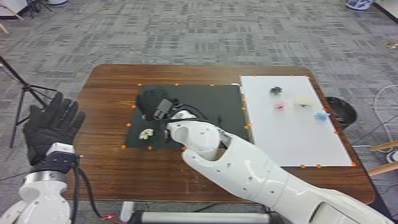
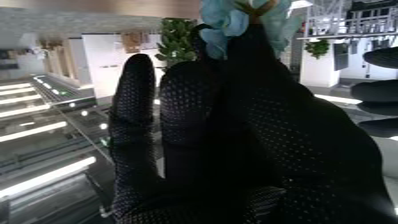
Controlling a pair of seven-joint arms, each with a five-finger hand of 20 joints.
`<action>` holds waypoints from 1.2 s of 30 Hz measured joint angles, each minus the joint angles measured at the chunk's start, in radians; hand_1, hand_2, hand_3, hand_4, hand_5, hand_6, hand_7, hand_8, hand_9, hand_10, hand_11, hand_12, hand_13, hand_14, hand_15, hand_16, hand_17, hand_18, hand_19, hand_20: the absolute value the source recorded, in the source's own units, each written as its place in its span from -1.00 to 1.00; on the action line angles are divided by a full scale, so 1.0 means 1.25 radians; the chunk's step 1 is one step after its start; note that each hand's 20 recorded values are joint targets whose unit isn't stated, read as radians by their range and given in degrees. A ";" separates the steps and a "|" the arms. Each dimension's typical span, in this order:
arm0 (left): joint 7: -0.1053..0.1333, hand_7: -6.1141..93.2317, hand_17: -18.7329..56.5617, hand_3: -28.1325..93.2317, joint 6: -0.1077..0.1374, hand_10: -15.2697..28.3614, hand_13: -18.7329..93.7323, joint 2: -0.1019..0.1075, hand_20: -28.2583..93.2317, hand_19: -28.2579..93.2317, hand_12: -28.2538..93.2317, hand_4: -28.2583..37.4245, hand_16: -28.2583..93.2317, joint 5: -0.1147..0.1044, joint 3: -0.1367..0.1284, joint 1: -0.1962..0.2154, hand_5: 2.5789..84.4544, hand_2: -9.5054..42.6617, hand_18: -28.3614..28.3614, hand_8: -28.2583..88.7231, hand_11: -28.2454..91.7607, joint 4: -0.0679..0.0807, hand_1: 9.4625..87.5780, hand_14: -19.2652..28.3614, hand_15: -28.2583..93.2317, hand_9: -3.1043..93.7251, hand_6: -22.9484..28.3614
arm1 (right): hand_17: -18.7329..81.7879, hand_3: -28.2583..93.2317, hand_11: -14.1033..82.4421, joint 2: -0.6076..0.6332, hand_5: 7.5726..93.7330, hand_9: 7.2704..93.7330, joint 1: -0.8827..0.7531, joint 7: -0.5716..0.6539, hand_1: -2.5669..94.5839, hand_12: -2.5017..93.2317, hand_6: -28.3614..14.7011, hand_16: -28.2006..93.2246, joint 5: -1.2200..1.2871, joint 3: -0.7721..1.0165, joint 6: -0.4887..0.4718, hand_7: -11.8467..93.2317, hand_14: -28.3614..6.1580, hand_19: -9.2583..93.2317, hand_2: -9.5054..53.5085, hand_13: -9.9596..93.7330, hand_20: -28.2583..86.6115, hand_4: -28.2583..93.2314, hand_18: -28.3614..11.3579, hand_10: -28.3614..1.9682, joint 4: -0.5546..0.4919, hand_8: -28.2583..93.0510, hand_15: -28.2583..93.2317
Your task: Arrange flowers
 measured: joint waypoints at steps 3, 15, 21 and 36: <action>0.000 -0.70 -0.59 0.51 -0.002 0.23 -0.31 0.000 -0.35 -0.27 -0.42 -1.00 -0.59 0.000 0.002 -0.002 -0.18 0.17 0.30 -0.66 -0.33 0.000 -0.70 0.20 -0.33 -0.40 0.09 | -0.03 0.65 -0.33 -0.001 0.31 0.63 0.000 0.010 0.31 0.04 0.44 0.27 -0.005 0.002 -0.009 0.05 0.43 0.56 -1.00 0.48 0.11 -1.00 -0.57 0.44 0.004 -0.60 0.49; -0.001 -0.69 -0.59 0.62 -0.004 0.23 -0.30 0.006 -0.35 -0.26 -0.42 -1.00 -0.59 0.002 0.009 -0.010 -0.18 0.09 0.31 -0.67 -0.32 0.000 -0.71 0.19 -0.33 -0.40 0.09 | -0.04 0.67 -0.47 -0.012 0.28 0.57 -0.005 0.028 0.29 -0.10 0.43 0.28 -0.015 0.021 -0.049 -0.18 0.46 0.56 -1.00 0.46 0.07 -1.00 -0.60 0.41 0.022 -0.64 0.44; -0.003 -0.69 -0.60 0.62 -0.004 0.23 -0.30 0.005 -0.35 -0.25 -0.42 -1.00 -0.59 0.003 0.003 -0.009 -0.17 0.08 0.31 -0.67 -0.32 0.001 -0.70 0.19 -0.33 -0.40 0.09 | -0.05 0.67 -0.48 -0.011 0.27 0.52 -0.008 0.042 0.27 -0.18 0.44 0.28 -0.015 0.022 -0.084 -0.22 0.45 0.57 -1.00 0.45 0.06 -1.00 -0.61 0.38 0.016 -0.72 0.45; -0.003 -0.68 -0.61 0.63 -0.003 0.22 -0.30 0.004 -0.35 -0.24 -0.42 -1.00 -0.59 0.005 0.002 -0.012 -0.16 0.04 0.33 -0.67 -0.32 0.001 -0.69 0.19 -0.32 -0.40 0.10 | -0.06 0.71 -0.28 -0.008 0.23 0.32 -0.015 0.075 0.18 -0.55 0.39 0.23 -0.012 0.018 -0.104 -0.27 0.41 0.58 -1.00 0.45 0.04 -1.00 -0.63 0.13 0.003 -0.80 0.42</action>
